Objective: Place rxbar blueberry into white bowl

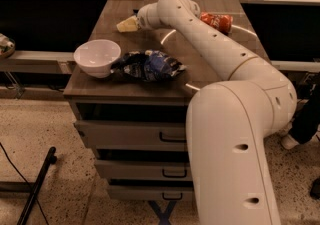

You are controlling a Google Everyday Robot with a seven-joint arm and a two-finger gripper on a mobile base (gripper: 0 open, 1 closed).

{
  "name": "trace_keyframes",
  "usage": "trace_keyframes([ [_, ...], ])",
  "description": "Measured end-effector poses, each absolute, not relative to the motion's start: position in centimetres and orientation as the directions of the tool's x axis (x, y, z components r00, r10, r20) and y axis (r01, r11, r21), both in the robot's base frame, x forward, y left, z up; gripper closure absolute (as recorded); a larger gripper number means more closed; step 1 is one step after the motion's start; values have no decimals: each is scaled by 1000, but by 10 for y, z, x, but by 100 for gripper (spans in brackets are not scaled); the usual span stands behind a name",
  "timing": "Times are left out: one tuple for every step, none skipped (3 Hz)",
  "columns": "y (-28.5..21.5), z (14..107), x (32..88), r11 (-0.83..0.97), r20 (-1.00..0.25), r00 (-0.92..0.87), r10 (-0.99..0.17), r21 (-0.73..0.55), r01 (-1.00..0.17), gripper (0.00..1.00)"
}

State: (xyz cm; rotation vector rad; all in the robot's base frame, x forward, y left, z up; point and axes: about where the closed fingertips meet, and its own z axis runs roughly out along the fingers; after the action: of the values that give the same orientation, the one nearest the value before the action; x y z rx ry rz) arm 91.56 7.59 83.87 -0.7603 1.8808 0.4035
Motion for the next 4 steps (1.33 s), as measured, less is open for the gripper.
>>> trace_keyframes([
  [80, 841, 911, 733, -906, -280, -318, -47, -679, 64],
  [82, 847, 903, 718, -905, -277, -324, -45, -695, 95],
  [83, 856, 897, 705, -906, -269, -327, -44, -708, 100],
  [84, 888, 880, 668, -920, -225, -320, -51, -742, 100],
])
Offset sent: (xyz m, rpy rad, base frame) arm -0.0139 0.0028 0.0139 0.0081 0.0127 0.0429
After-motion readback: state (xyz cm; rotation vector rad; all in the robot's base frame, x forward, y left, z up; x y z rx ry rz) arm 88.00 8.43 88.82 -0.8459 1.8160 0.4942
